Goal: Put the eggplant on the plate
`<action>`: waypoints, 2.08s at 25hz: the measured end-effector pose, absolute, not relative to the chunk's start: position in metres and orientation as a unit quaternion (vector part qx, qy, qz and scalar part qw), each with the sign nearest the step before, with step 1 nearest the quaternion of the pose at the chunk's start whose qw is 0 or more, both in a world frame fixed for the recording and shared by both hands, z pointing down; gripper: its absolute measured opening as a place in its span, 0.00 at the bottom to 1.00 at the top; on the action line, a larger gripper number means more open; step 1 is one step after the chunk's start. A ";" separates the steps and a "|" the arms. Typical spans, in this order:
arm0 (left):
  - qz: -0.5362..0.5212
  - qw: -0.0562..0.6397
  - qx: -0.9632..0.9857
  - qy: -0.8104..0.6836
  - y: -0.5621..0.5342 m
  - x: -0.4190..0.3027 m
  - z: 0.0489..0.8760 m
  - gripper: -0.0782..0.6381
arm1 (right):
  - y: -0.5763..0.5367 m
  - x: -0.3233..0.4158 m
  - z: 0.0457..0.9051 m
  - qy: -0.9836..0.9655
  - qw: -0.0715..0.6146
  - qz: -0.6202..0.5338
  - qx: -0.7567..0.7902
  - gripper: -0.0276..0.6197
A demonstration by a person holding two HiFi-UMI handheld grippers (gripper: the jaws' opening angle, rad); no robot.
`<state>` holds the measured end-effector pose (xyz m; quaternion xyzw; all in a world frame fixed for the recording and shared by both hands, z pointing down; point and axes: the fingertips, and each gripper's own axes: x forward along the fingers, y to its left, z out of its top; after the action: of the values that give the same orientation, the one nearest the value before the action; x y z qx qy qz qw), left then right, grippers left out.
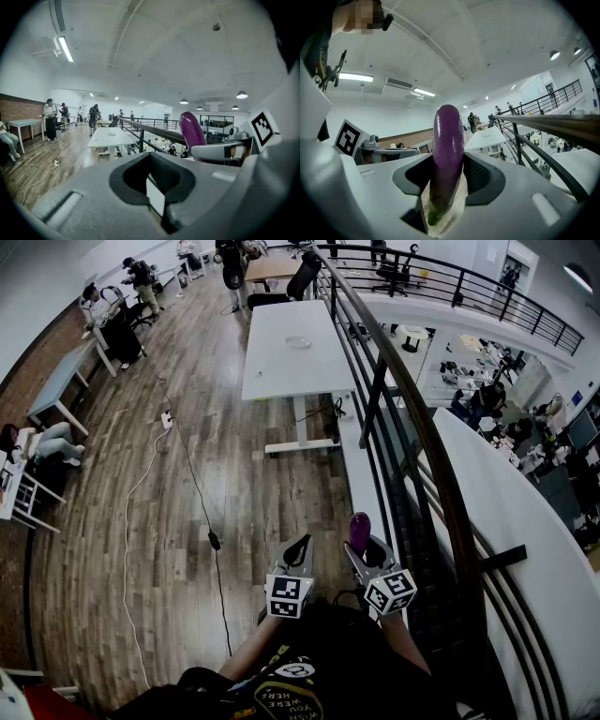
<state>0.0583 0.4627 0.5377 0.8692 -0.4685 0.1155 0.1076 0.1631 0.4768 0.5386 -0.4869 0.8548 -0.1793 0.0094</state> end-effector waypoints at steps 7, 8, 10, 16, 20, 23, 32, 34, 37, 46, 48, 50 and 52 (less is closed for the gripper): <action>0.119 0.108 0.871 -0.465 0.462 0.062 0.540 0.12 | 0.476 0.166 0.541 0.855 0.014 -0.182 -0.486 0.35; 0.119 0.109 0.871 -0.464 0.462 0.063 0.540 0.12 | 0.476 0.166 0.540 0.855 0.014 -0.183 -0.486 0.35; 0.120 0.110 0.871 -0.464 0.462 0.064 0.541 0.12 | 0.476 0.166 0.539 0.855 0.014 -0.183 -0.485 0.35; 0.122 0.114 0.868 -0.468 0.463 0.062 0.544 0.12 | 0.480 0.154 0.538 0.874 0.024 -0.177 -0.451 0.35; 0.128 0.116 0.865 -0.470 0.467 0.059 0.545 0.12 | 0.484 0.141 0.533 0.884 0.026 -0.177 -0.432 0.35; 0.130 0.121 0.865 -0.469 0.463 0.052 0.546 0.12 | 0.477 0.133 0.536 0.886 0.034 -0.190 -0.422 0.35; 0.135 0.146 0.865 -0.461 0.424 0.036 0.562 0.12 | 0.428 0.108 0.545 0.883 0.026 -0.215 -0.415 0.35; 0.136 0.142 0.869 -0.454 0.409 0.033 0.562 0.12 | 0.416 0.105 0.547 0.880 0.026 -0.217 -0.421 0.35; 0.132 0.134 0.873 -0.449 0.379 0.023 0.557 0.12 | 0.389 0.097 0.544 0.878 0.024 -0.213 -0.427 0.35; 0.101 0.116 0.883 -0.444 0.286 -0.020 0.531 0.12 | 0.297 0.061 0.516 0.878 0.029 -0.174 -0.445 0.35; 0.096 0.116 0.888 -0.434 0.274 -0.025 0.527 0.12 | 0.286 0.052 0.508 0.877 0.033 -0.168 -0.449 0.35; 0.094 0.119 0.891 -0.428 0.265 -0.028 0.528 0.12 | 0.279 0.045 0.507 0.877 0.033 -0.167 -0.450 0.35; 0.089 0.123 0.892 -0.425 0.257 -0.029 0.530 0.12 | 0.272 0.041 0.510 0.876 0.028 -0.170 -0.450 0.35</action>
<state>-0.0292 0.2571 0.5299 0.8921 -0.4254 0.0894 0.1231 0.0410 0.2723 0.5099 -0.4504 0.8760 -0.1699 0.0285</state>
